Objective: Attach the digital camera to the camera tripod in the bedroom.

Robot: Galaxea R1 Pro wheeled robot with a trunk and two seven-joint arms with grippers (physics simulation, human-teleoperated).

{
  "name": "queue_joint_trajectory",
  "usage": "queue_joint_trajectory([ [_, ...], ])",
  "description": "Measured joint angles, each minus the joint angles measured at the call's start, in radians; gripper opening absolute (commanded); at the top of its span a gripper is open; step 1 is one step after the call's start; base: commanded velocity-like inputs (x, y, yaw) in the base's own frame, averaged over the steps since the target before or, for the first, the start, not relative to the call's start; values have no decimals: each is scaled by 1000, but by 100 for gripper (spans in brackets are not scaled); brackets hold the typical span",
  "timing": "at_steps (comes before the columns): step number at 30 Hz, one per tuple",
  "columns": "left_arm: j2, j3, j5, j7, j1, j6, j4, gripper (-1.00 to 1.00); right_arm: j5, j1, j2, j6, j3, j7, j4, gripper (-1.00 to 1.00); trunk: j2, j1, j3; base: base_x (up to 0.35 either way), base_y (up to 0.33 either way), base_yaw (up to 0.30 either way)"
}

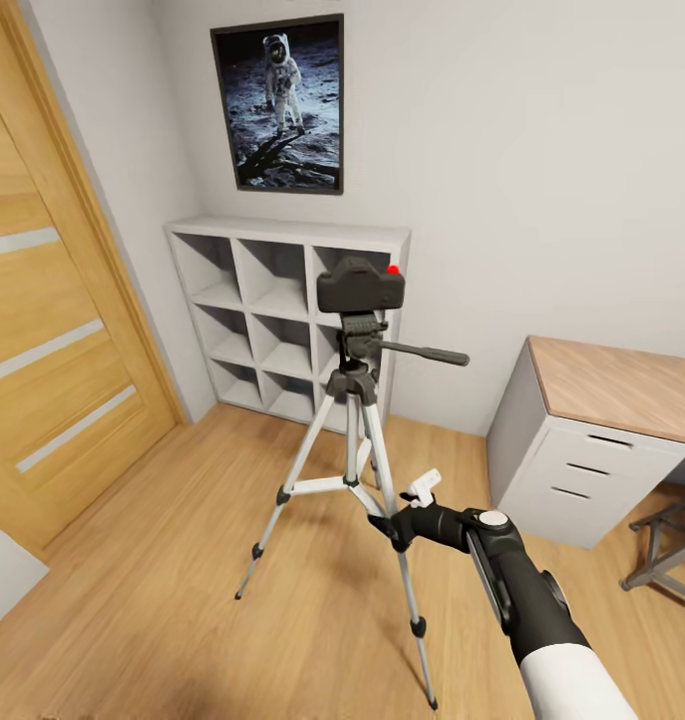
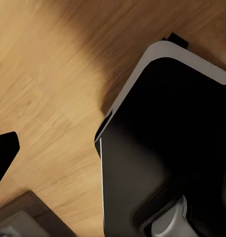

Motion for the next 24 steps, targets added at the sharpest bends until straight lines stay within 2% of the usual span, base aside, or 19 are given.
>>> queue_joint_trajectory([
  [8, 0, 0, 0, 0, 0, 0, 0, 100, 0, 0, -10, -1, -10, -8, 0, 100, 0, 0, 0, -110, 0, 0],
  [13, 0, 0, 0, -1, 0, 0, 0, 100, 0, 0, -31, 0, -12, -9, 3, 100, 0, 0, 0, -23, 0, 0],
  [19, 1, 0, 0, -2, 0, 0, 0, 100, -1, 0, -87, 1, -16, -10, 50, 100, 0, 0, 0, -5, 0, 0],
  [24, 1, 1, 0, -2, 0, 0, 0, 100, -3, 0, -147, 1, -23, -12, 117, 100, 0, 0, 0, -1, 0, 0],
])
